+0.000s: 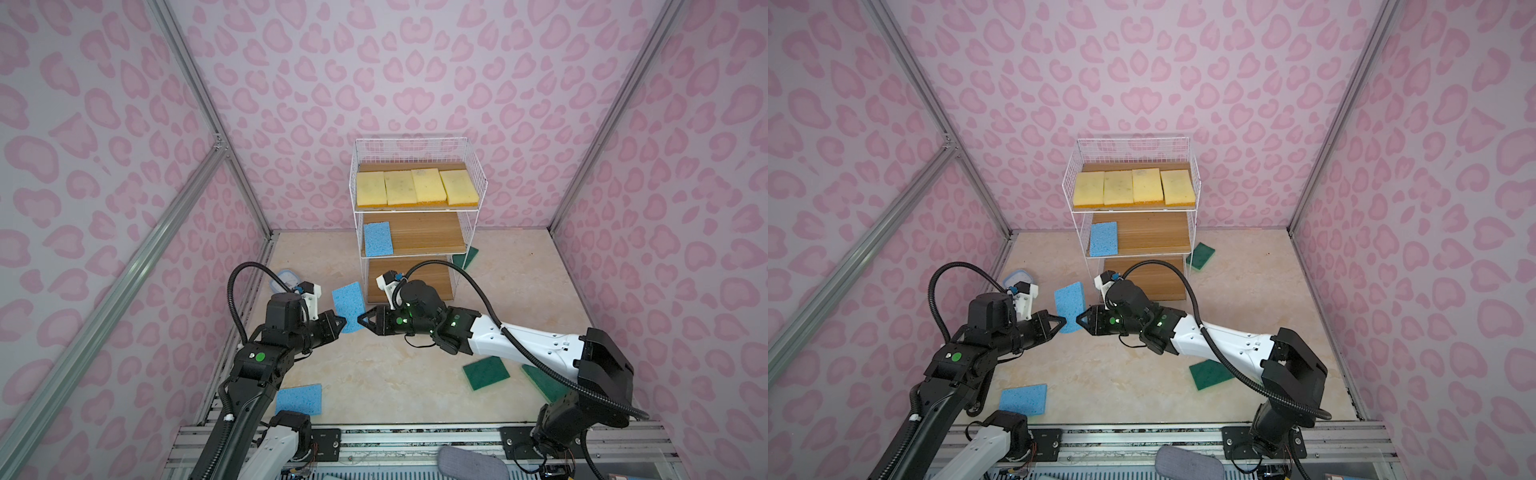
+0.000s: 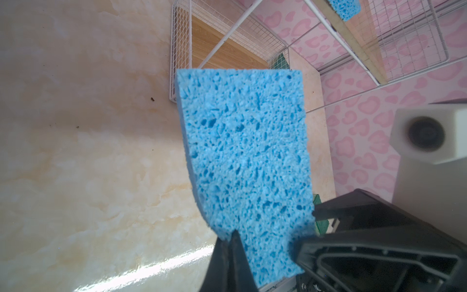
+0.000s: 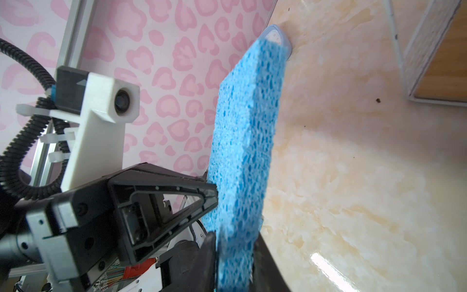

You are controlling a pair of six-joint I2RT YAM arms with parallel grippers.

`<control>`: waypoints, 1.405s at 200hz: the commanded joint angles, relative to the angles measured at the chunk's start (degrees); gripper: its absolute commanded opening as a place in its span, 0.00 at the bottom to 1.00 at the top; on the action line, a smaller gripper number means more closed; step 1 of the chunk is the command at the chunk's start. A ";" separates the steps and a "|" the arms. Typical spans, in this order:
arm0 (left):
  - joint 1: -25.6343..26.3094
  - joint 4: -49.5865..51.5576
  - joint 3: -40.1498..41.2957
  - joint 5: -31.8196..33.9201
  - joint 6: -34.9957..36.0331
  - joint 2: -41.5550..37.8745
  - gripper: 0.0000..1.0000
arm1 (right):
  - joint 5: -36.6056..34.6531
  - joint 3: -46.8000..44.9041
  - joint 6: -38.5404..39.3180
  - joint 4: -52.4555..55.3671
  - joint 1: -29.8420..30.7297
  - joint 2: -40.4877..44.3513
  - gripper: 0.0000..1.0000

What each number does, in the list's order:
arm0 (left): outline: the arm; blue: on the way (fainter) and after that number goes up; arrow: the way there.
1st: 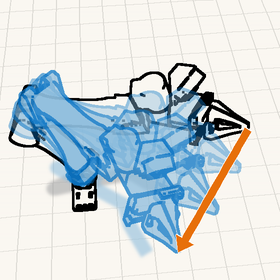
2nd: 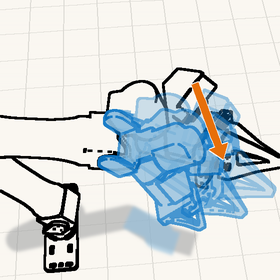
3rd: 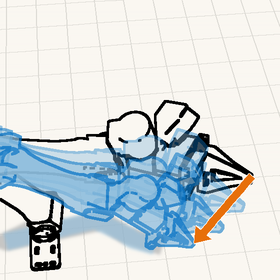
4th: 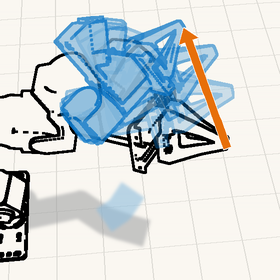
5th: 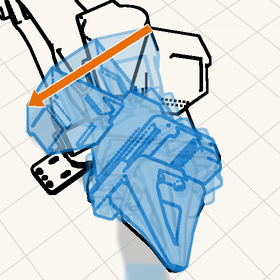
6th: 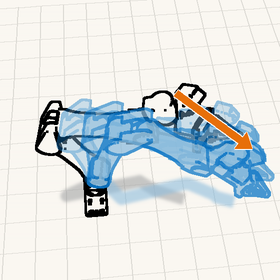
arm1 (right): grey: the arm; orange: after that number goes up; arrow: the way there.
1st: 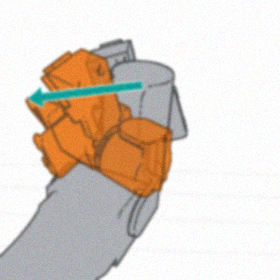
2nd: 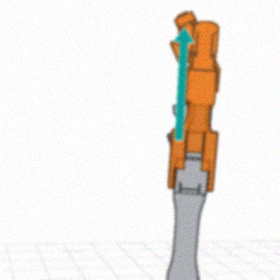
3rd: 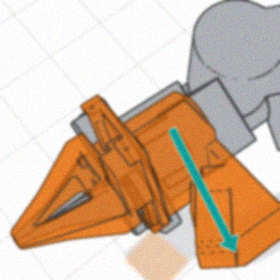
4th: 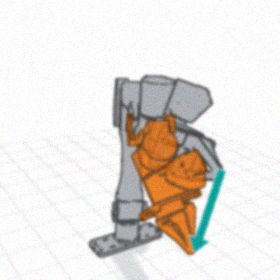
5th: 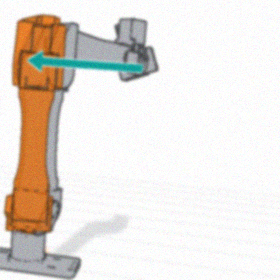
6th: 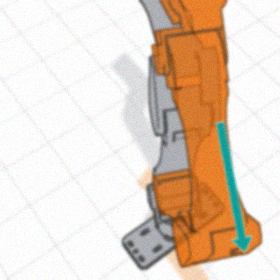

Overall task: Arrange cleaning sponges on a shelf
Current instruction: Place the cleaning sponge at the shelf.

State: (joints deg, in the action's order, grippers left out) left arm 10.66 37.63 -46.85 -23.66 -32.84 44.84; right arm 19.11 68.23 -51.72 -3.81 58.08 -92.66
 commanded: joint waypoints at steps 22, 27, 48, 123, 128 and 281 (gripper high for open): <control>-0.07 -1.67 -1.94 0.54 -0.20 1.77 0.04 | 0.30 -2.33 -0.31 -3.30 -1.36 1.73 0.10; -0.09 -1.76 -2.00 0.63 -0.33 1.95 0.04 | 0.42 -2.70 -0.39 -3.43 -1.56 1.94 0.09; -0.09 -2.88 -2.59 0.46 -0.85 3.00 0.14 | 1.22 -3.95 -0.47 -3.83 -3.02 3.04 0.05; -0.06 -3.43 -2.44 3.54 -0.33 6.18 0.96 | 3.41 -4.40 4.53 2.96 -10.82 10.04 0.05; -0.07 -3.59 -2.13 3.53 -0.38 6.29 0.96 | 3.51 -4.41 4.82 3.43 -11.59 10.63 0.05; -0.02 -3.17 -0.87 4.94 2.87 7.78 0.96 | 11.89 6.08 7.00 9.44 -27.11 7.28 0.07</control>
State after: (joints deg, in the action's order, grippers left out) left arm 10.61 35.00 -47.77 -19.22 -31.40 52.64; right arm 29.74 72.99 -45.21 5.91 31.55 -84.05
